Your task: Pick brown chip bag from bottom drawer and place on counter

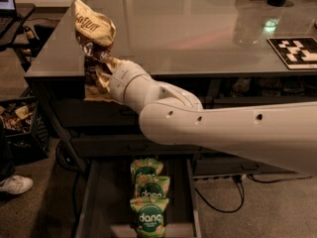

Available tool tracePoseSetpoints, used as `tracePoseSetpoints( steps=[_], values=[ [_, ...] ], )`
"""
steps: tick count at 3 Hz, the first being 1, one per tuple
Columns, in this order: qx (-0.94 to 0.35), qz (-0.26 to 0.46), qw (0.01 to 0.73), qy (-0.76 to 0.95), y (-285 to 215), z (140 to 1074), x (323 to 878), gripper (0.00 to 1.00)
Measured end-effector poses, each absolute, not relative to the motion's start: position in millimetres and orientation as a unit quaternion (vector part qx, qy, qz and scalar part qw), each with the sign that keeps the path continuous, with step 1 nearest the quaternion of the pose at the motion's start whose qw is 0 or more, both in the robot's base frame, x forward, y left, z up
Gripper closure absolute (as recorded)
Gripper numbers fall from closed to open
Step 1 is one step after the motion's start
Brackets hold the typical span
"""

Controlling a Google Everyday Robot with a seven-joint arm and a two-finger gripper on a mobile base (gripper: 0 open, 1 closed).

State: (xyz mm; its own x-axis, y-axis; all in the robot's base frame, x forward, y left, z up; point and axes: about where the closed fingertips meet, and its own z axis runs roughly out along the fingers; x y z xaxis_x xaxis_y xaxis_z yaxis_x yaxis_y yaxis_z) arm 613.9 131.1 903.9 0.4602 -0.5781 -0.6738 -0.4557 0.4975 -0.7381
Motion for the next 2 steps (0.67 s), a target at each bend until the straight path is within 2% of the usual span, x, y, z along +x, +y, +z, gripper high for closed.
tracePoseSetpoints(
  steps=[2],
  values=[
    [-0.499,-0.059,0.707,0.497,127.8,928.0,616.5,1.0]
  ],
)
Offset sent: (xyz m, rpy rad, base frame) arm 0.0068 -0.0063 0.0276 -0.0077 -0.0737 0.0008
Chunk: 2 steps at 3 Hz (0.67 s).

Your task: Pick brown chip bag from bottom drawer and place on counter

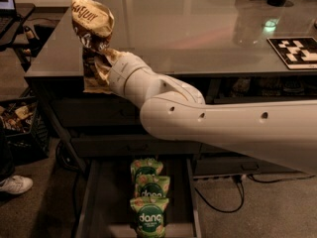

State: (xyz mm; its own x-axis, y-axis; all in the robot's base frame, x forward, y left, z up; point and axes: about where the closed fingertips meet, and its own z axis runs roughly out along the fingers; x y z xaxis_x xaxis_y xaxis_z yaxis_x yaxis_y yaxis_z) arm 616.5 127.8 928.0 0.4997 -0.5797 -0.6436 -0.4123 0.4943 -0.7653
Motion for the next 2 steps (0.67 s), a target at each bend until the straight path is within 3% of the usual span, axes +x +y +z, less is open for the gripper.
tracePoseSetpoints(
  steps=[2],
  values=[
    [-0.49,-0.107,0.731,0.463,102,987,671,1.0]
  ],
)
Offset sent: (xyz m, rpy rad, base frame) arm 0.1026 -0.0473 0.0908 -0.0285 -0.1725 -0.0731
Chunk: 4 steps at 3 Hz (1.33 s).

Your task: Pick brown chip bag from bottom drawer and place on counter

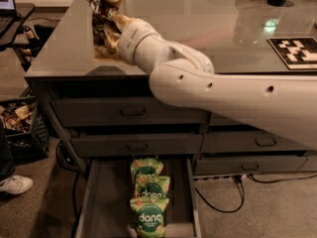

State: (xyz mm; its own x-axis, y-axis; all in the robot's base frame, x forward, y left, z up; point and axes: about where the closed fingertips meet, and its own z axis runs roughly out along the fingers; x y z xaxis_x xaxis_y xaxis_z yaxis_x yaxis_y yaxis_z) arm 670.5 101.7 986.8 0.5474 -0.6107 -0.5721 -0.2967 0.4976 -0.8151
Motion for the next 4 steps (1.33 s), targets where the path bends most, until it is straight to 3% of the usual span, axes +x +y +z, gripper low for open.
tracePoseSetpoints(
  steps=[2,4],
  values=[
    [-0.483,-0.139,0.737,0.452,84,1022,717,1.0],
    [-0.503,-0.071,0.688,0.518,117,947,789,1.0]
  ],
)
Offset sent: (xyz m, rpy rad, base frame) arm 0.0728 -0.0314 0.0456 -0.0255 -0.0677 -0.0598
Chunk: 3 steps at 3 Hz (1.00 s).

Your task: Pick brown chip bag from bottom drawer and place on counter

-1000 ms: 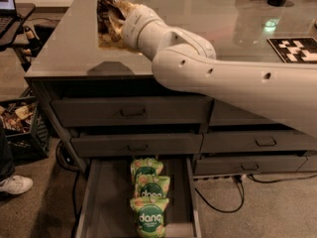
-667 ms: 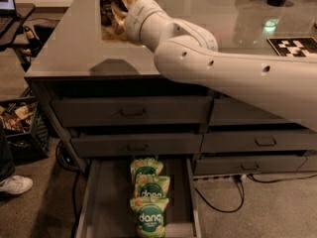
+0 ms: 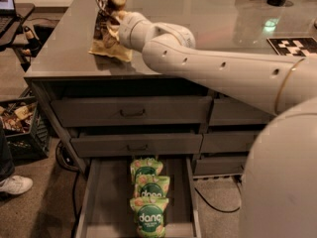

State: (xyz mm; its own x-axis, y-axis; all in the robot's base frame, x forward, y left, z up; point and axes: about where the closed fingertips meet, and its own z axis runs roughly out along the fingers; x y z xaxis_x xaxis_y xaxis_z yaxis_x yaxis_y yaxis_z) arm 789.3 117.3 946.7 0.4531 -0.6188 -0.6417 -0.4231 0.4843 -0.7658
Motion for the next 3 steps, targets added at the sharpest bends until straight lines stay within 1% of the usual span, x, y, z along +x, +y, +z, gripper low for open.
tracePoseSetpoints(
  steps=[1,2,3],
  values=[
    [-0.512,-0.044,0.659,0.549,131.4,906.3,808.1,1.0],
    [-0.516,-0.038,0.653,0.553,137.1,900.5,809.4,0.82],
    [-0.516,-0.038,0.653,0.553,137.1,900.5,809.4,0.59]
  ],
)
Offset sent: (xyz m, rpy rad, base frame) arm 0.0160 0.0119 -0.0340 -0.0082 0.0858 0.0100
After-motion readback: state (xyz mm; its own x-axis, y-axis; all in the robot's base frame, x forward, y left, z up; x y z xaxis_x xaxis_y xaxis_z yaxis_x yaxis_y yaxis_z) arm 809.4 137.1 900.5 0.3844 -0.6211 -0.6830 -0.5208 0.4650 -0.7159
